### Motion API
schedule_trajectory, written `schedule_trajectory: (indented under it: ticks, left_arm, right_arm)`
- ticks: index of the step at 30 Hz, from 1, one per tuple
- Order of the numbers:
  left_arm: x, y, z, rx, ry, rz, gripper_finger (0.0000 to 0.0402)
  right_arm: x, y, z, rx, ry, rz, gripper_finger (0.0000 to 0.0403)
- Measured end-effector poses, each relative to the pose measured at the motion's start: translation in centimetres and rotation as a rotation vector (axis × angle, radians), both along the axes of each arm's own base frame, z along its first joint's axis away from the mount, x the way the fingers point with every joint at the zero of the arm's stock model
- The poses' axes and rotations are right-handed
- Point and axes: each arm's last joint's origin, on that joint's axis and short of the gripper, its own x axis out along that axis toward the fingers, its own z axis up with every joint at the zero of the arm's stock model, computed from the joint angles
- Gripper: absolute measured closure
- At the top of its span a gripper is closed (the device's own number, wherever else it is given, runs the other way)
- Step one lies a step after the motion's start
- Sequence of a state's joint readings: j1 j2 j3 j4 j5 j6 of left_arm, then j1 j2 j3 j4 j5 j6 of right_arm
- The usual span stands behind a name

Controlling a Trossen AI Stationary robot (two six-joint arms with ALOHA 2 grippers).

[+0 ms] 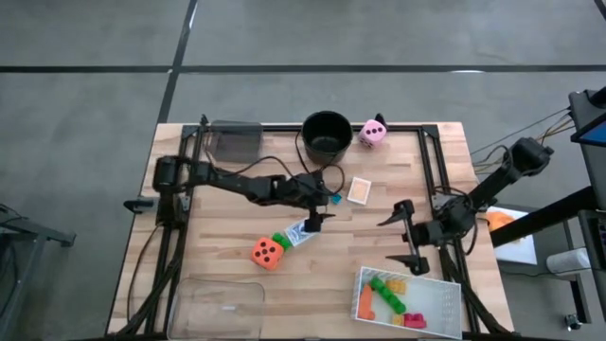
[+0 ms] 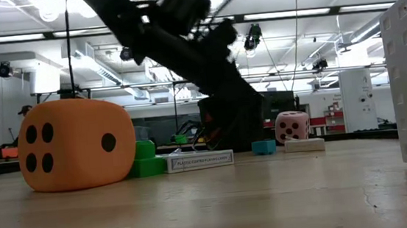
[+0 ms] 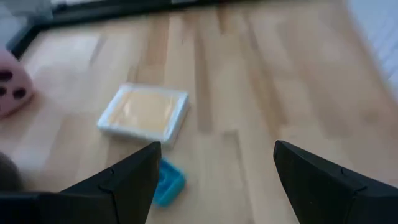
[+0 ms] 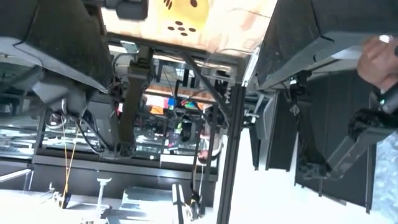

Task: Pick & Place Toys
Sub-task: Put the blue game piece into the white bin

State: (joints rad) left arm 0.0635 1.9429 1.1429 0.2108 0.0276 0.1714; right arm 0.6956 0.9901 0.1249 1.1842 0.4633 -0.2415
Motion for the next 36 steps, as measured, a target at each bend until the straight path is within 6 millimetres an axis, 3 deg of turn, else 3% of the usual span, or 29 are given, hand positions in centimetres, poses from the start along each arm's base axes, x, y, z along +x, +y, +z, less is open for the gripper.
schedule_trajectory:
  ticks: [13, 25, 36]
  left_arm:
    - [4.3, 4.5, -2.4, -0.002, 0.225, 0.098, 0.0089]
    - [4.2, 5.1, -2.7, -0.182, 0.244, 0.206, 0.0089]
    - [4.9, 5.2, -5.0, -0.244, 0.267, 0.285, 0.0089]
  right_arm:
    - [-0.4, -0.3, -0.6, -0.02, 0.039, -0.002, 0.0016]
    - [-0.1, -0.3, -0.7, -0.012, 0.056, -0.037, 0.0016]
    - [0.0, -0.3, -0.5, -0.008, 0.053, -0.056, 0.0016]
